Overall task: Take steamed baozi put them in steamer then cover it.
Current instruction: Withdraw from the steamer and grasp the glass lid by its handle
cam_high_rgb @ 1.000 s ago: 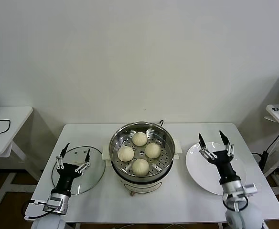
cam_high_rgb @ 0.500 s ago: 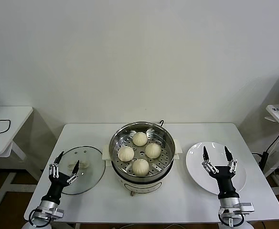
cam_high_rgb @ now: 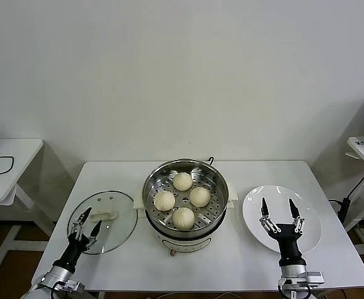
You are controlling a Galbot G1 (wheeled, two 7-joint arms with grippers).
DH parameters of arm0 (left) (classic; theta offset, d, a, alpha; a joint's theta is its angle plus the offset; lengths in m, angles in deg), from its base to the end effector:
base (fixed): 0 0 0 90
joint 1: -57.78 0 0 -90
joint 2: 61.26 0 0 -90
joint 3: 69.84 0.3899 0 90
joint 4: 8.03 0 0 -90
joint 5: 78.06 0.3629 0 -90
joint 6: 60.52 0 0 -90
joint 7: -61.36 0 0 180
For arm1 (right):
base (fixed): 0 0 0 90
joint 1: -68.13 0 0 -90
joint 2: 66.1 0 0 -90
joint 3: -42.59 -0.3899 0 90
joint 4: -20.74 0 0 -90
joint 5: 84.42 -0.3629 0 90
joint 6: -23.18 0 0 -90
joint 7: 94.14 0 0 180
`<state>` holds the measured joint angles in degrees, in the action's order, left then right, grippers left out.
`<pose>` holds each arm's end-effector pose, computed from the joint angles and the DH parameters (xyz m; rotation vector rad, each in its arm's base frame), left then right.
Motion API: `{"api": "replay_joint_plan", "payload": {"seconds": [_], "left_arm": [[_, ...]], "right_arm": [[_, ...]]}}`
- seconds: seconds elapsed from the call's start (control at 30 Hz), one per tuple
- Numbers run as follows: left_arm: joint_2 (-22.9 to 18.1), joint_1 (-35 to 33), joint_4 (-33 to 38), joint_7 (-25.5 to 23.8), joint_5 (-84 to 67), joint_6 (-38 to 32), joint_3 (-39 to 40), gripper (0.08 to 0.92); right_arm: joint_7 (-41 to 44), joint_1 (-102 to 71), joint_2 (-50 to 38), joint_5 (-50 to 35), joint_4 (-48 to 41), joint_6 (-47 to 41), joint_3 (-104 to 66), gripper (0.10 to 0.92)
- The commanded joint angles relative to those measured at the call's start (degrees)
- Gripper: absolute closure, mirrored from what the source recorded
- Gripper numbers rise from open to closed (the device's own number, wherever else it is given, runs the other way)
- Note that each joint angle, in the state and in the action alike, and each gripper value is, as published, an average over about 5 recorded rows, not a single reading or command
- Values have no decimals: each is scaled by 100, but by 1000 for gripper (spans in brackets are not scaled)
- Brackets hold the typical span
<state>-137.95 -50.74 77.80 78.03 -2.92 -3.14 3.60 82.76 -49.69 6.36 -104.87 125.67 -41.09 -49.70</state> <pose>0.2078 0.1962 -0.4718 0.2839 2.2177 1.9728 0.1799 -0.1027 -0.4097 0.0471 2.9185 0.0992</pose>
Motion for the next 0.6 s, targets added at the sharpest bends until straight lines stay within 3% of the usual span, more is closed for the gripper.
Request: {"api": "replay_joint_plan", "payload": {"seconds": [0.03,0.6], "left_arm": [[90,400,-417,331,1244,35,-32,177],[141,907,-730,242,1429,501,205,177]], "right_arm": [[-14,-25,66,58,-63,43,29,203],[-18,-22,39,110,-141,136,-34,203]]}}
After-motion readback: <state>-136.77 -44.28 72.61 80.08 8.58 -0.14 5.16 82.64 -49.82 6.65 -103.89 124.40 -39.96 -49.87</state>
